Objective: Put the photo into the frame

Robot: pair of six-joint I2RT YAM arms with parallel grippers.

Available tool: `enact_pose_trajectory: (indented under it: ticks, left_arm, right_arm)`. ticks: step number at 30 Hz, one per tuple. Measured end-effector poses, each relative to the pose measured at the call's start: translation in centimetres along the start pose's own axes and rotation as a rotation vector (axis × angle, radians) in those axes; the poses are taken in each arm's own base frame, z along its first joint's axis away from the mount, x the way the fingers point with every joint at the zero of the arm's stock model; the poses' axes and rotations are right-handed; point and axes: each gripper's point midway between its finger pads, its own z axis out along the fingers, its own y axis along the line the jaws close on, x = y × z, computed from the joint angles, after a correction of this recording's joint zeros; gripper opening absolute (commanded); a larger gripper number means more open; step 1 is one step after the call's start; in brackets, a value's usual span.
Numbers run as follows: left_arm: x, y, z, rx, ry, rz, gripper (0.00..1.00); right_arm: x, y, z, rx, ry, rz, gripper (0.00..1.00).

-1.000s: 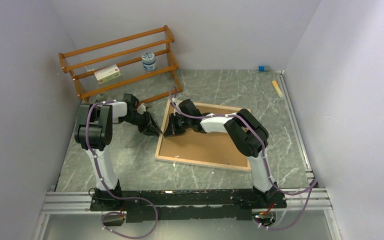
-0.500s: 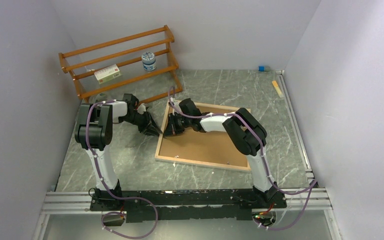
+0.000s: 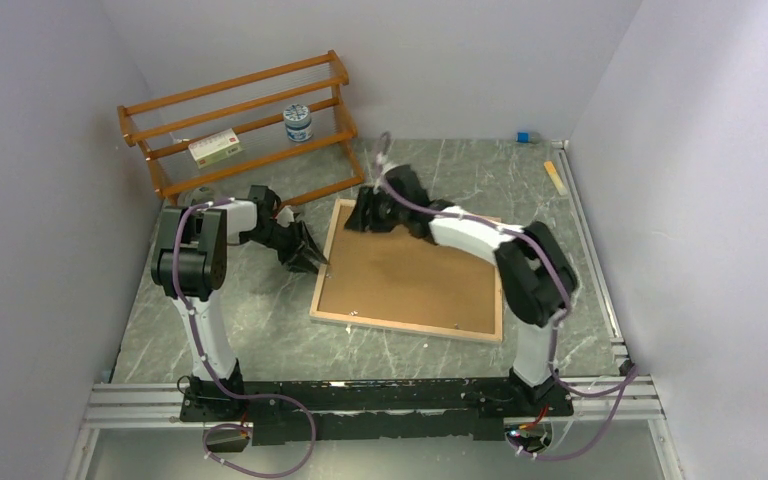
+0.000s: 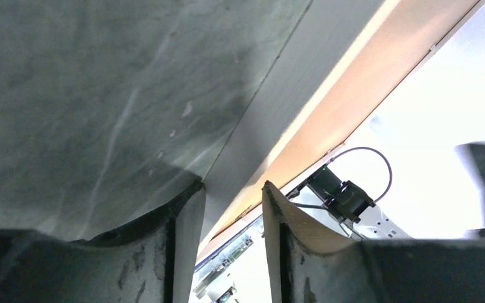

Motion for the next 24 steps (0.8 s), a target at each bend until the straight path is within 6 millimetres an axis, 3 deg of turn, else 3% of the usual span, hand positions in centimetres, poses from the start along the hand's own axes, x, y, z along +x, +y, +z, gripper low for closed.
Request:
enact_pose_trajectory:
  ticks: [3,6,9,11,13,16,20,24]
  left_arm:
    - [0.0,-0.5,-0.1,-0.002,-0.007,0.017,0.61]
    - [-0.2,-0.8,-0.7,-0.033,-0.050,0.053,0.71]
    - [-0.1,-0.3,-1.8,-0.098,-0.128,0.087,0.75]
    - [0.5,0.4,-2.8,-0.142,-0.176,0.095,0.75]
    - [1.4,1.0,-3.6,-0.167,-0.205,0.095,0.75]
    - [3.9,1.6,-4.3,-0.190,-0.218,0.103,0.73]
    - [8.0,1.5,-3.7,-0.209,-0.169,0.143,0.73]
    - [11.4,1.4,-3.1,-0.217,-0.106,0.192,0.73]
  right_arm:
    - [-6.5,-2.8,-5.4,0.168,-0.194,0.008,0.73]
    - [-11.4,-6.8,-11.1,0.353,-0.365,0.029,0.83]
    - [-13.5,-12.0,-15.6,0.527,-0.447,0.077,0.84]
    - [-13.3,-15.9,-17.3,0.632,-0.432,0.127,0.82]
    - [-12.8,-19.4,-17.4,0.707,-0.380,0.170,0.78]
    - [-12.7,-23.0,-15.0,0.764,-0.279,0.196,0.76]
    - [-12.9,-25.6,-11.2,0.783,-0.188,0.199,0.76]
    - [-13.1,-26.8,-9.2,0.791,-0.136,0.196,0.75]
